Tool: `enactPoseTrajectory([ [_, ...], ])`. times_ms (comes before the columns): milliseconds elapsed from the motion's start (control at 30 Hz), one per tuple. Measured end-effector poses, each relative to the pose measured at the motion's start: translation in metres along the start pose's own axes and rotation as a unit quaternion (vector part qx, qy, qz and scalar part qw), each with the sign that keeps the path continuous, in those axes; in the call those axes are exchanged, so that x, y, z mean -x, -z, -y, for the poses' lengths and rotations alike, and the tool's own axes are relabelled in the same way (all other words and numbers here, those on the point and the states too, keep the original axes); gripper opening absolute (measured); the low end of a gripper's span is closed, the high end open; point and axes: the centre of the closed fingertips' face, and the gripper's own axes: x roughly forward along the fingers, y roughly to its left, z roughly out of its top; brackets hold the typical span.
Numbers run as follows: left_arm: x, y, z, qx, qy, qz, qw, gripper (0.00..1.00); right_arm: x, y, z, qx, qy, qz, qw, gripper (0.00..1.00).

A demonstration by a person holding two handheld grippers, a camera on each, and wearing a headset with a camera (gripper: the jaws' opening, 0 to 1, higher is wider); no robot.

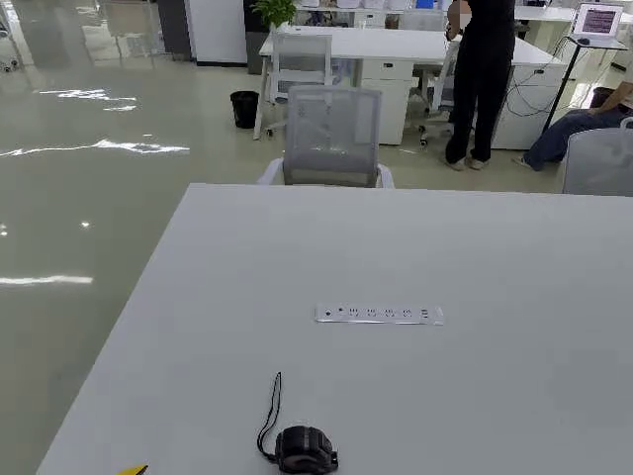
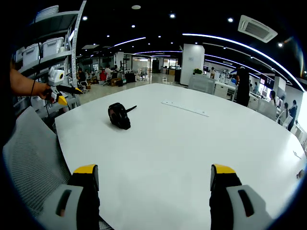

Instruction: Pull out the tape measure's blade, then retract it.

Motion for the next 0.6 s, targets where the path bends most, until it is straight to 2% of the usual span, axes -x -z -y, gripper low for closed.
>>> enactPoseTrajectory([
  [333, -0.019, -0.007, -0.010, -0.006, 0.007, -0.004, 0.9999, 0.95, -0.021, -0.006, -0.006, 0.016, -0.026, -0.005, 0.9995, 0.98],
  [600, -0.031, -0.011, -0.010, -0.014, 0.016, -0.009, 0.9997, 0.95, -0.037, -0.011, -0.007, 0.031, -0.042, -0.009, 0.9986, 0.96],
])
